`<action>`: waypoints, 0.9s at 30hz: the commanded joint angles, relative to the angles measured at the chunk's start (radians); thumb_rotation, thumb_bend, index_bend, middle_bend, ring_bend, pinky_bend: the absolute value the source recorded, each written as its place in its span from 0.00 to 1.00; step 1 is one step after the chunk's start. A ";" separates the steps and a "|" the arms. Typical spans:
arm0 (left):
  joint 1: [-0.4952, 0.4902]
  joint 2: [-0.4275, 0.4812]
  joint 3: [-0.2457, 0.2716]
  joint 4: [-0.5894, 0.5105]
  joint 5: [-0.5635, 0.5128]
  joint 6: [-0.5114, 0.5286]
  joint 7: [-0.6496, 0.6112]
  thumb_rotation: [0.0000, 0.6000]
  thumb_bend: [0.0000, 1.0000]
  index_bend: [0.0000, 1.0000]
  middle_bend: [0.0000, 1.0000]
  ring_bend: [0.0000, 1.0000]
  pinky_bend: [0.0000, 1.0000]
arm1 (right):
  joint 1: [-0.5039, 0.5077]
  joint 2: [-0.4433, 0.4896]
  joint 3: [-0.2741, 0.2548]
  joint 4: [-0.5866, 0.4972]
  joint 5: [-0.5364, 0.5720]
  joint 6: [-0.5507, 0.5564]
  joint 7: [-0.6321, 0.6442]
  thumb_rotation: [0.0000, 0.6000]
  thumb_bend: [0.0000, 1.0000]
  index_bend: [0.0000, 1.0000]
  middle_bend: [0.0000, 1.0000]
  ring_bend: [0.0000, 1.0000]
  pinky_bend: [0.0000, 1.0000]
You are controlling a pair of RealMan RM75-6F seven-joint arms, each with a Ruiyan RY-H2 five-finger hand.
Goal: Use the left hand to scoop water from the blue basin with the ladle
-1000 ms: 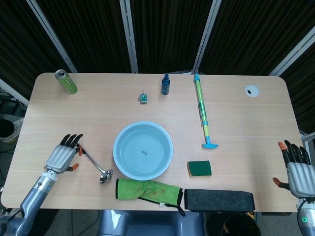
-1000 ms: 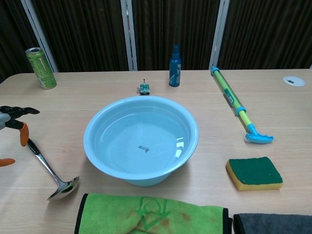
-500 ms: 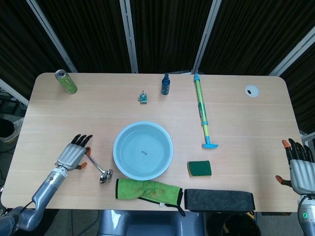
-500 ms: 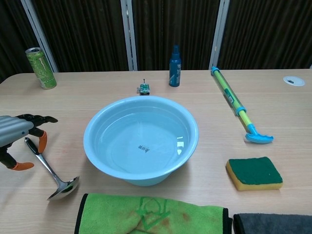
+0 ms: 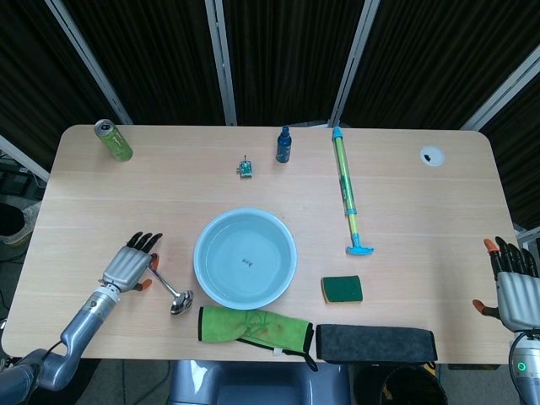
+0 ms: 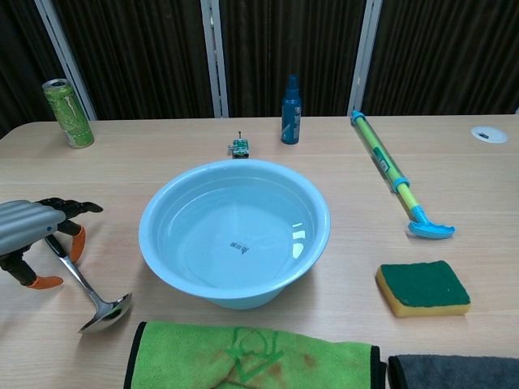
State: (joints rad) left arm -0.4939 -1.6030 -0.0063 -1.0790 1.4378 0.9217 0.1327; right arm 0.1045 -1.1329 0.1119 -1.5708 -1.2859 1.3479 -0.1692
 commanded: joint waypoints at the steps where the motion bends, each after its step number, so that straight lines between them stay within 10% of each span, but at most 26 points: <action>1: -0.005 -0.008 0.001 0.012 -0.003 -0.008 -0.004 1.00 0.26 0.47 0.00 0.00 0.00 | -0.001 0.000 0.000 -0.002 0.001 0.002 -0.002 1.00 0.00 0.00 0.00 0.00 0.00; 27: -0.029 -0.025 0.016 0.042 -0.016 -0.037 -0.016 1.00 0.37 0.53 0.00 0.00 0.00 | 0.010 -0.005 0.008 0.008 0.032 -0.011 -0.010 1.00 0.00 0.00 0.00 0.00 0.00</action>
State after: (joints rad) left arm -0.5238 -1.6295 0.0094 -1.0354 1.4218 0.8834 0.1152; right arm 0.1149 -1.1375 0.1195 -1.5627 -1.2537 1.3371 -0.1795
